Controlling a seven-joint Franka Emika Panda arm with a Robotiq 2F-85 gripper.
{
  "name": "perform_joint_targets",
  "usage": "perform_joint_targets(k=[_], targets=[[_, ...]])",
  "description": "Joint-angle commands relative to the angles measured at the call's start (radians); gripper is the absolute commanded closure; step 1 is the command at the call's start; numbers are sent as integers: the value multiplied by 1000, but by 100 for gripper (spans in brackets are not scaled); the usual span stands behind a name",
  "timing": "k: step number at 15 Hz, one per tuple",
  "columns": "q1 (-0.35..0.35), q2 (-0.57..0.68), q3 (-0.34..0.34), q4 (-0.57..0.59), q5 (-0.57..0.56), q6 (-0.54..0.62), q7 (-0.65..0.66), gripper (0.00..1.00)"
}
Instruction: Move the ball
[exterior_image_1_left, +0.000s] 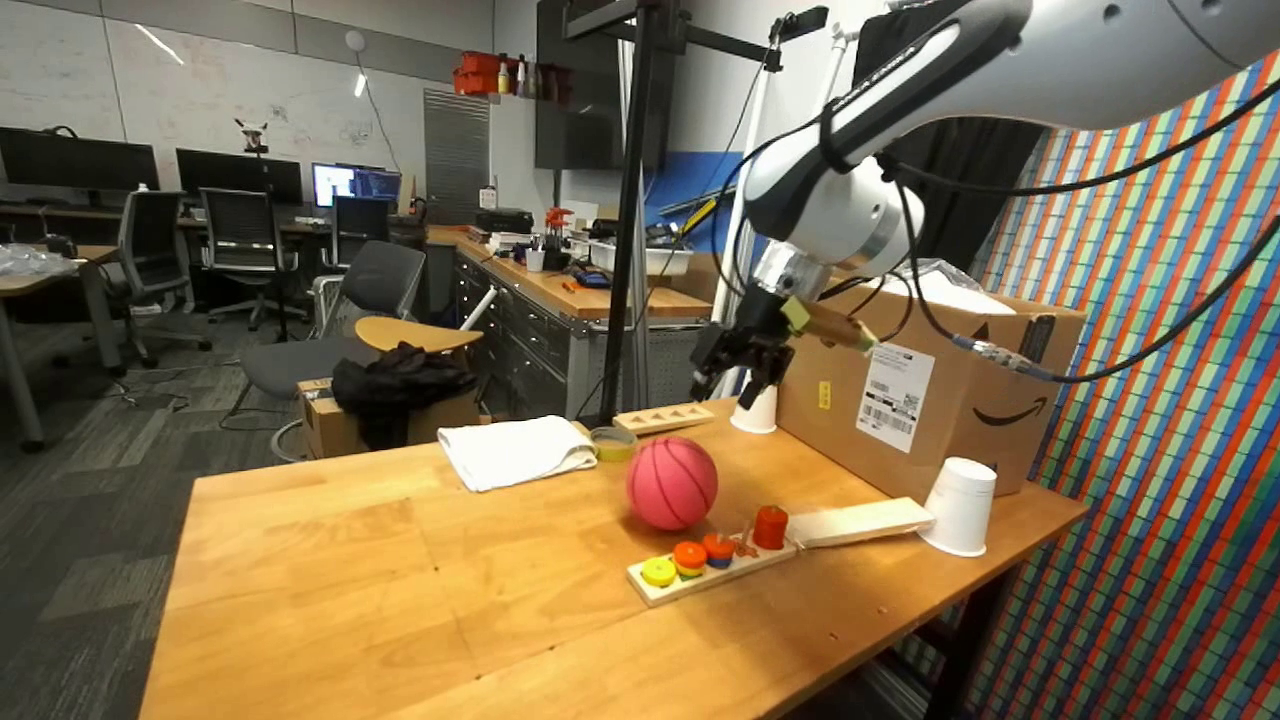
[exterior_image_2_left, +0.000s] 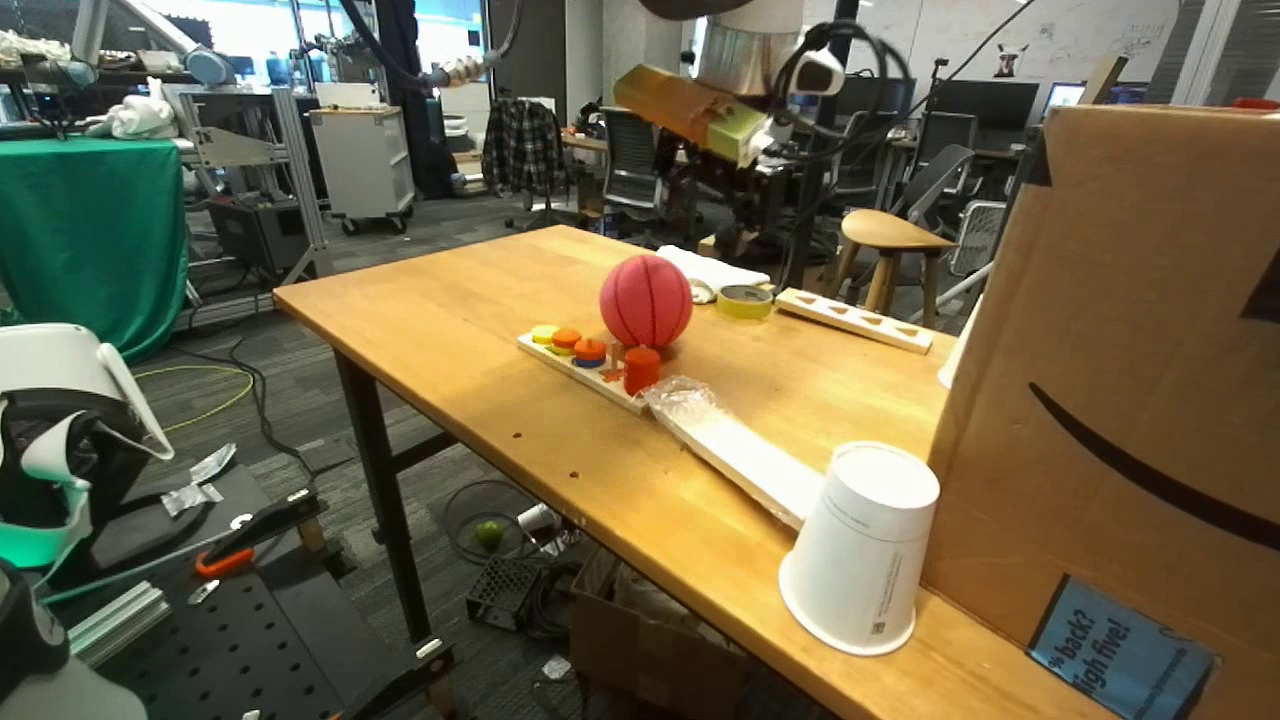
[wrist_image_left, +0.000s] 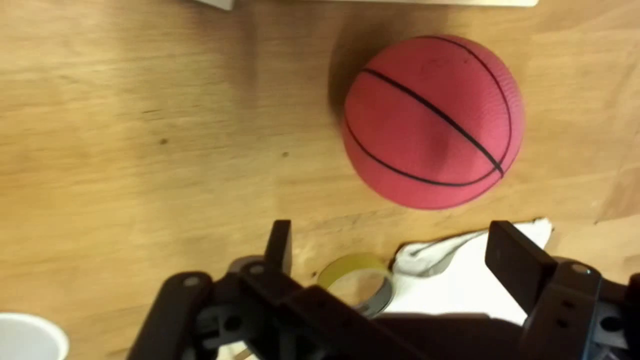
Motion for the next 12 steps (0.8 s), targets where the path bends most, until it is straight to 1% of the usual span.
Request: perform_joint_targets(k=[1,3,5,9,12], targets=[[-32,-179,-30,-113,-32,84,7,0],[-27,-260,-31,-180,5,94,-16,0],[4,-349,-26,-265,52,87,-46,0],[115,-481,-30,-418,172,63,-109,0],[181,-525,-29,-487,188,66,-98,0]])
